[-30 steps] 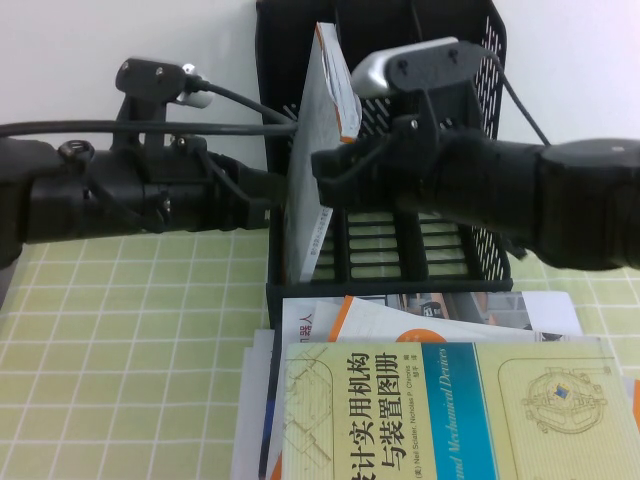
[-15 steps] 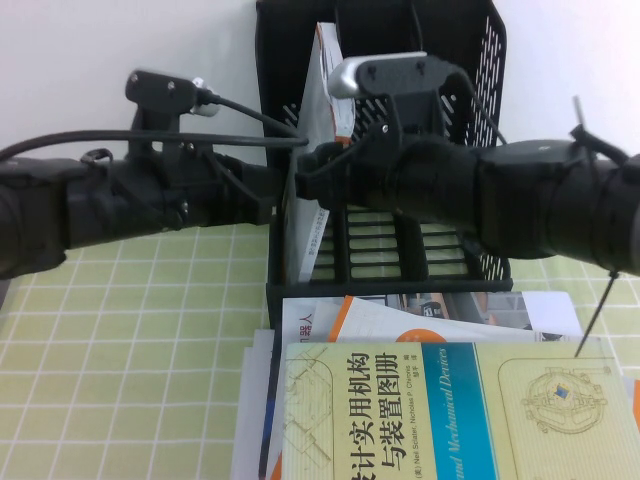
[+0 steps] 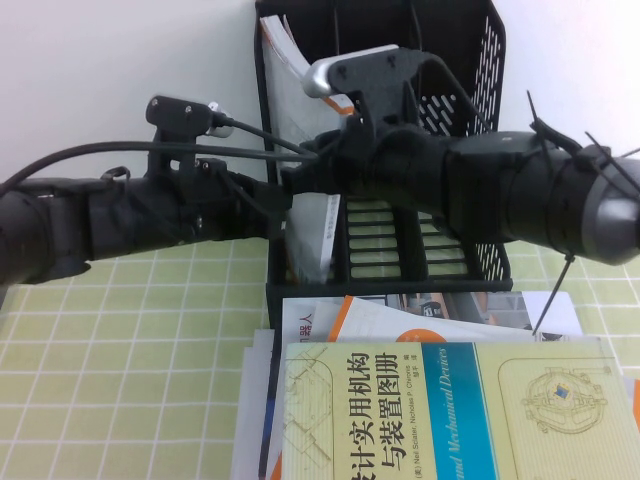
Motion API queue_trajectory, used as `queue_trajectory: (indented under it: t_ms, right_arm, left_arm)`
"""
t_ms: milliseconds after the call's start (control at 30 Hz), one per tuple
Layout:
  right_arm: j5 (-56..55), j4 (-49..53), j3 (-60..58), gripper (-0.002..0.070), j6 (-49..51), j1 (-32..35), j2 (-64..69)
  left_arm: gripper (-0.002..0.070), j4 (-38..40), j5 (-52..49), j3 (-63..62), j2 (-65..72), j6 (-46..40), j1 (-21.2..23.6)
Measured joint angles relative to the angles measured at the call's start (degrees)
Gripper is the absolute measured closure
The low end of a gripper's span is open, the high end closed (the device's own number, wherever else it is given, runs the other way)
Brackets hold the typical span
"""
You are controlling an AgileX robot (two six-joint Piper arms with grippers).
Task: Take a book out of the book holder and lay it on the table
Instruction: Pick up the right side book from the book shelf
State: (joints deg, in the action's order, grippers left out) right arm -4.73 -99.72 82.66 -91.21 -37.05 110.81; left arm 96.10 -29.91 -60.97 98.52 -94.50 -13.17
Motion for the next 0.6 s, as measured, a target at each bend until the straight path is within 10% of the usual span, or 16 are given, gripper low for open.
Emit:
queue_trajectory:
  t_ms: [600]
  right_arm:
    - [6.83, -0.48, 2.44, 0.0559, -4.21, 3.90, -16.45]
  left_arm:
    - [0.0678, -7.93, -7.11, 0.00, -12.22, 12.37, 8.65]
